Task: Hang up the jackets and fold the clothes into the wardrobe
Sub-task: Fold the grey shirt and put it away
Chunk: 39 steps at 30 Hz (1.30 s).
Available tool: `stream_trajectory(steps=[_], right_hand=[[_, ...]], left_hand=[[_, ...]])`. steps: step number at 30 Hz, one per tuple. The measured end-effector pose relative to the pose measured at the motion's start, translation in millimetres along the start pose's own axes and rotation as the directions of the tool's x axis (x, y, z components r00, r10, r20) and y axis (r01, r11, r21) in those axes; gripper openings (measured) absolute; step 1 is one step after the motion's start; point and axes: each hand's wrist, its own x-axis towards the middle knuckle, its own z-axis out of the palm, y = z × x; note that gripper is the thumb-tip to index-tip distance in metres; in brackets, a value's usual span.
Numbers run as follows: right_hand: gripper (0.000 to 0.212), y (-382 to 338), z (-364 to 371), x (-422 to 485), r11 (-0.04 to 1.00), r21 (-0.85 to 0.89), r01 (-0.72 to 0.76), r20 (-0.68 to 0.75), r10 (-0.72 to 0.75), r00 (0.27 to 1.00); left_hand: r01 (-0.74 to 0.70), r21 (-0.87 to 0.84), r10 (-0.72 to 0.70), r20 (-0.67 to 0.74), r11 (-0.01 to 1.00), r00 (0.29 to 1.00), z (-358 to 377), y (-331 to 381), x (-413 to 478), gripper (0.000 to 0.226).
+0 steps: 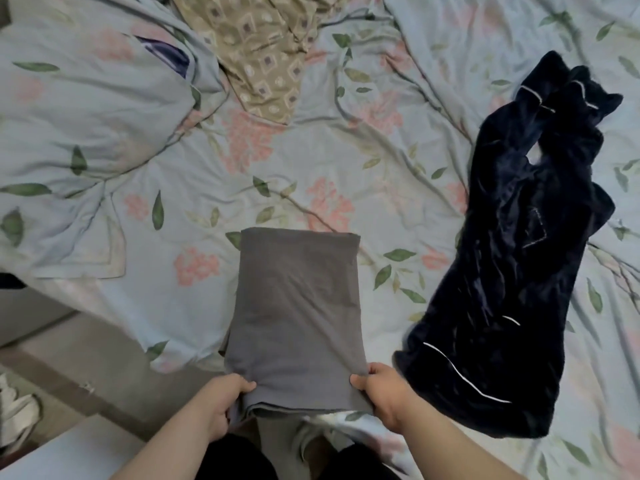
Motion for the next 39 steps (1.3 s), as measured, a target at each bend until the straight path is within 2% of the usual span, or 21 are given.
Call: stream_trajectory(steps=[3,5,7,9,11,13,16,19,22,24,26,27,28,29,30,31,32,34,35,37,39], right_hand=[[0.025,21.4,-8.8,-17.2,0.989,-0.022,-0.145,0.078,0.146,0.986],[0.029,14.1,-13.4,-23.5,0.992,-0.037,-0.123,0.073,0.125,0.989],[0.031,-6.0,-16.8,-22.8,0.999,-0.006,-0.033,0.036,0.033,0.999],[0.023,-33.4,-16.2,-18.5,0.997,0.066,0.037,0.030,-0.039,0.999],[0.010,-63.4,-11.3,-8.7,0.981,0.176,0.076,0.040,-0.084,0.996],[0.013,-94.2,-4.6,3.2,0.954,0.296,0.055,0.032,-0.068,0.997],[0.030,-133.0,1.9,21.2,0.896,0.443,-0.015,0.119,-0.042,0.992],[0.029,-151.3,5.7,38.2,0.917,0.399,-0.013,0.155,-0.053,0.986],[0.011,-152.1,9.6,54.2,0.952,0.302,0.057,0.081,-0.086,0.993],[0.011,-150.1,8.9,62.4,0.962,0.255,0.097,0.023,-0.106,0.994],[0.020,-147.4,8.8,66.6,0.971,0.180,0.160,-0.049,-0.154,0.987],[0.024,-144.2,9.2,68.6,0.971,0.133,0.200,-0.098,-0.188,0.977],[0.025,-140.0,10.3,69.3,0.966,0.081,0.245,-0.167,-0.229,0.959],[0.022,-134.6,11.9,69.3,0.957,0.020,0.289,-0.249,-0.275,0.929],[0.020,-129.7,13.6,68.1,0.947,-0.040,0.318,-0.321,-0.313,0.894],[0.025,-125.6,15.3,66.7,0.938,-0.082,0.335,-0.353,-0.342,0.871],[0.034,-122.1,17.3,65.0,0.935,-0.088,0.343,-0.344,-0.352,0.870],[0.045,-118.1,20.8,63.2,0.939,-0.067,0.338,-0.282,-0.342,0.896],[0.049,-118.0,21.2,63.4,0.944,-0.065,0.324,-0.258,-0.330,0.908],[0.052,-119.1,20.5,65.9,0.957,-0.055,0.286,-0.206,-0.291,0.934],[0.043,-119.1,17.0,67.1,0.968,-0.021,0.249,-0.120,-0.249,0.961]], left_hand=[[0.057,0.017,-0.057,-0.015,0.998,0.998,-1.3,-22.9,-8.6,0.015],[0.041,0.001,-0.041,-0.069,0.999,0.997,-0.9,-20.5,-8.8,0.010],[-0.002,-0.110,-0.006,-0.069,0.994,0.998,2.5,-4.1,-10.4,0.011],[-0.120,-0.263,0.100,-0.090,0.957,0.991,7.4,23.6,-12.3,0.018],[-0.232,-0.397,0.203,-0.114,0.888,0.972,16.6,57.7,-15.0,0.035],[-0.235,-0.519,0.231,-0.073,0.822,0.970,27.4,89.0,-16.0,0.025],[-0.167,-0.619,0.214,0.002,0.768,0.977,42.9,129.6,-9.4,0.019],[-0.144,-0.641,0.214,0.033,0.754,0.976,52.2,155.8,1.9,0.021],[-0.146,-0.644,0.234,0.052,0.751,0.971,47.9,164.3,15.6,0.029],[-0.157,-0.663,0.275,0.076,0.732,0.958,42.8,164.7,24.2,0.034],[-0.262,-0.578,0.348,0.041,0.773,0.936,42.1,162.1,32.4,0.027],[-0.372,-0.465,0.406,-0.029,0.804,0.914,42.0,158.4,37.1,0.022],[-0.495,-0.289,0.480,-0.126,0.819,0.868,39.9,152.5,43.4,0.022],[-0.592,-0.031,0.571,-0.228,0.805,0.788,35.4,145.6,50.9,0.031],[-0.596,0.273,0.656,-0.303,0.755,0.692,30.3,138.5,56.3,0.043],[-0.537,0.476,0.708,-0.335,0.696,0.621,25.4,132.6,60.4,0.054],[-0.494,0.526,0.701,-0.325,0.692,0.635,22.1,128.1,63.3,0.059],[-0.521,0.307,0.584,-0.167,0.797,0.795,20.5,124.3,64.3,0.052],[-0.520,0.210,0.544,-0.074,0.828,0.836,20.3,123.2,65.3,0.048],[-0.521,0.135,0.522,0.030,0.843,0.852,17.9,126.8,66.5,0.046],[-0.487,0.106,0.480,0.086,0.867,0.873,17.5,133.4,65.5,0.047]])
